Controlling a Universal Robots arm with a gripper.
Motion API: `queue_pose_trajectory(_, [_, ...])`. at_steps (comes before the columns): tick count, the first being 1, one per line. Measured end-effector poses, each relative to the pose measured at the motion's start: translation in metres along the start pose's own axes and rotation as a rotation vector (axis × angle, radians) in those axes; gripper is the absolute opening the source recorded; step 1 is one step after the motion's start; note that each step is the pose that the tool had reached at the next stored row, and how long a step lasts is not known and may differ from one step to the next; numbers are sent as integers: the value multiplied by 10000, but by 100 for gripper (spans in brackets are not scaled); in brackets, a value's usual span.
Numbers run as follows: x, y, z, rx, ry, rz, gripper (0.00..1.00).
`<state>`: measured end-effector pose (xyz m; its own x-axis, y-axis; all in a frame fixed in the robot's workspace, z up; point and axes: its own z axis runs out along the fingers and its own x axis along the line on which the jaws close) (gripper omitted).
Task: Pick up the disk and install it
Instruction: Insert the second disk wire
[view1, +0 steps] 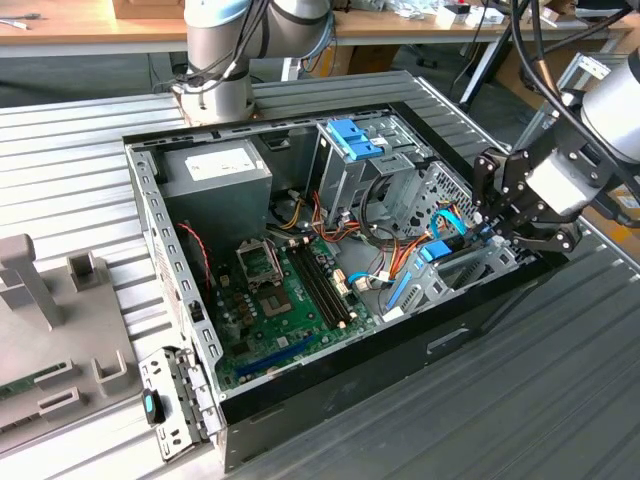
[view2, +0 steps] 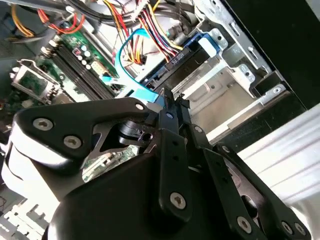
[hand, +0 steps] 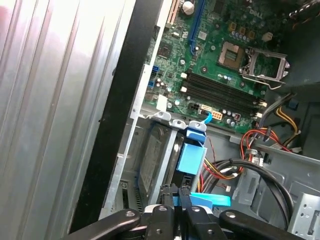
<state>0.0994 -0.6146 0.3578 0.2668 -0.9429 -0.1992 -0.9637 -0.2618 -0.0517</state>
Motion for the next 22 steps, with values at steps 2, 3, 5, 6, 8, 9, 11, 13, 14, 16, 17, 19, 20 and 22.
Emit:
queue_pose_trajectory(2, [-47, -7, 10, 12, -43, -1, 16])
queue_pose_trajectory(3, [-80, -15, 16, 10, -36, -1, 16])
queue_pose_trajectory(5, [-109, -22, 22, -21, 95, -1, 16])
queue_pose_trajectory(6, [-122, -26, 24, -35, 169, -1, 16])
queue_pose_trajectory(8, [-127, -26, 25, -91, 507, 14, 16])
queue_pose_trajectory(9, [-143, -31, 29, -106, 618, 21, 16])
queue_pose_trajectory(11, [-210, -49, 44, -103, 618, 30, 16])
queue_pose_trajectory(13, [-256, -64, 54, -101, 626, 52, 16])
queue_pose_trajectory(14, [-265, -69, 56, -107, 655, 64, 16])
queue_pose_trajectory(16, [-276, -80, 58, -223, 1115, 121, 16])
queue_pose_trajectory(17, [-276, -80, 59, -230, 1155, 134, 16])
queue_pose_trajectory(19, [-275, -81, 61, -171, 1171, 543, 16])
queue_pose_trajectory(20, [-276, -81, 62, -155, 1175, 654, 16])
queue_pose_trajectory(22, [-288, -84, 64, -142, 1180, 744, 16])
